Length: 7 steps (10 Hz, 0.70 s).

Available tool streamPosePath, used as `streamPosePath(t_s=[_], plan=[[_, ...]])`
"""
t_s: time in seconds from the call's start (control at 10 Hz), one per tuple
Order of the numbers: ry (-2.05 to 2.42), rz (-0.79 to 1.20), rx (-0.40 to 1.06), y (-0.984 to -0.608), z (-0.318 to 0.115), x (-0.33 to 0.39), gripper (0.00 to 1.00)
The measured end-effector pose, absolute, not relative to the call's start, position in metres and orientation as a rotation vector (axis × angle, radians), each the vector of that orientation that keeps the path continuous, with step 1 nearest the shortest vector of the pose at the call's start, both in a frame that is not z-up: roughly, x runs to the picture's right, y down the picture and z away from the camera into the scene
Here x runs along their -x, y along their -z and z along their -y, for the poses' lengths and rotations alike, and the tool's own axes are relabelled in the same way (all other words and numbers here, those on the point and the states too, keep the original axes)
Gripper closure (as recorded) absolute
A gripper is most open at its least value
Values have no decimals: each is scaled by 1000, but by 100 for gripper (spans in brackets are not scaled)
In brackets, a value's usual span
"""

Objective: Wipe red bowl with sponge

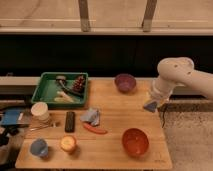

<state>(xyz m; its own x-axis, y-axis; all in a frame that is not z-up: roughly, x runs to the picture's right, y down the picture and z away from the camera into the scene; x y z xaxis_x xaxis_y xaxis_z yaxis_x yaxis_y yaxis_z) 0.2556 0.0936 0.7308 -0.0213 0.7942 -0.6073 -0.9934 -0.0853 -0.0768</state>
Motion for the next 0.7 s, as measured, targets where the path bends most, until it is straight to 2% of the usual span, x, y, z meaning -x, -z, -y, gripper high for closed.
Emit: streamPosePath(t_s=[0.7], plan=[[-1317, -476, 672, -696, -169, -209, 100]])
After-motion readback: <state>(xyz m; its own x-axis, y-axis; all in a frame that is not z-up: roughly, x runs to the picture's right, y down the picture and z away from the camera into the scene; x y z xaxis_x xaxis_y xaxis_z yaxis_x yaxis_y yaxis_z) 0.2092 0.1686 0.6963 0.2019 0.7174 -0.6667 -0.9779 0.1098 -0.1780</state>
